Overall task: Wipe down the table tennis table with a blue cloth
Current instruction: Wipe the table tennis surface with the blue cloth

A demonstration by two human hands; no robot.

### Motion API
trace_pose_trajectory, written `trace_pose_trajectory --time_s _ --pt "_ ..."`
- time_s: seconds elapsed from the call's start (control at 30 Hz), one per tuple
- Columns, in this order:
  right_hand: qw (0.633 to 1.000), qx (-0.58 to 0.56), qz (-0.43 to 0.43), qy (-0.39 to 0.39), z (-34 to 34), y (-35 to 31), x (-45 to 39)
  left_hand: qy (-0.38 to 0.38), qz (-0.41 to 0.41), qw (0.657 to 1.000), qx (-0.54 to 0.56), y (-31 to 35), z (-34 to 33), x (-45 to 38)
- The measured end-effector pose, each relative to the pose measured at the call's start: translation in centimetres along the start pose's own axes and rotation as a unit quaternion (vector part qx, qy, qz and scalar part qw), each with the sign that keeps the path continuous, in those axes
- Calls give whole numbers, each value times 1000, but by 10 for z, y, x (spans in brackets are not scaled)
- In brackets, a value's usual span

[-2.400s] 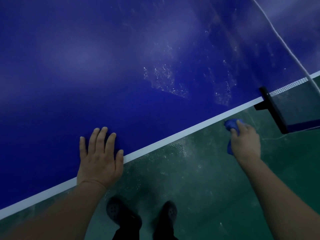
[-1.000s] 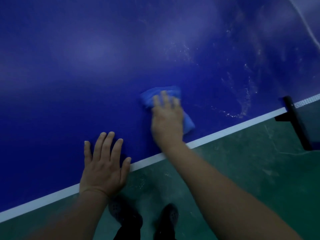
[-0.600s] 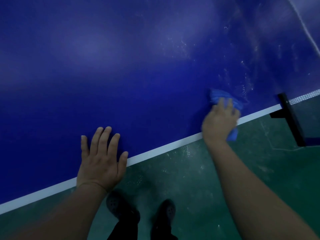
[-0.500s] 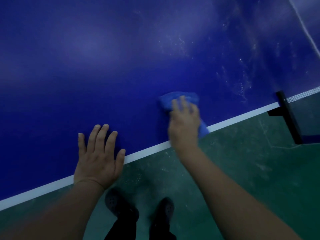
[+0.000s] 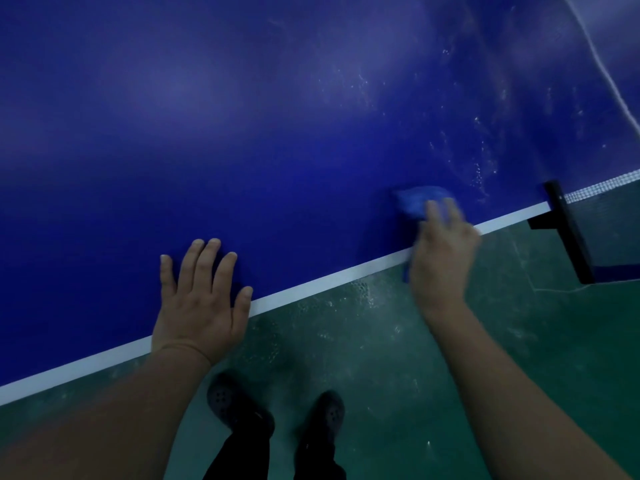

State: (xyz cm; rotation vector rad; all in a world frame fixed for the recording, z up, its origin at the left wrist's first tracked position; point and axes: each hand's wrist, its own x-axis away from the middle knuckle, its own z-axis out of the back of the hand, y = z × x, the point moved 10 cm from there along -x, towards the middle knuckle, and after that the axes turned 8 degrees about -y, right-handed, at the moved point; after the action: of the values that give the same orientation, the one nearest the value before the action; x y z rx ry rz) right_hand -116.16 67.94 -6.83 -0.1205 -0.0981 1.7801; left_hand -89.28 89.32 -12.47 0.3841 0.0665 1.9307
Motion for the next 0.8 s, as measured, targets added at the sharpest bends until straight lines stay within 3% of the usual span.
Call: trace_pose_trajectory --time_s 0.1,0.17,0.23,0.3,0.33,0.37,0.43,0.5,0.53,0.63,0.67,0.73,0.8 --pt "973 -1 225 -51 -37 -114 43 2 -1 1000 -3 -1 0 0" --pt "965 37 247 -77 -48 -104 43 2 -3 1000 -3 -1 0 1" --pt "992 41 71 -91 -37 -19 18 3 -4 1000 -2 -1 0 1" --pt "988 18 -139 -72 -9 82 10 3 -2 1000 -1 -1 0 1" --pt "975 4 -206 -78 0 111 14 0 -3 1000 -2 0 0 1" --pt "974 -11 -217 -67 8 116 15 -2 -4 1000 -3 0 0 1" --pt "993 -67 -96 -12 15 73 8 -2 -3 1000 -1 0 1 1" --pt "995 -75 60 -17 2 8 3 -3 -2 1000 4 1 1 2" --pt "994 -62 91 -28 -9 -16 -1 -3 -3 1000 4 1 1 2" --pt "997 -49 -53 -16 -36 -39 -19 -1 -5 1000 2 0 0 1" --pt "998 -52 -46 -11 -39 -62 -20 -1 -6 1000 1 -1 0 1" --pt "989 -59 135 -29 -50 -141 -3 2 -9 1000 -2 -1 -1 1" --pt "932 -32 350 -93 -67 -197 46 5 -13 1000 1 -1 -1 1"
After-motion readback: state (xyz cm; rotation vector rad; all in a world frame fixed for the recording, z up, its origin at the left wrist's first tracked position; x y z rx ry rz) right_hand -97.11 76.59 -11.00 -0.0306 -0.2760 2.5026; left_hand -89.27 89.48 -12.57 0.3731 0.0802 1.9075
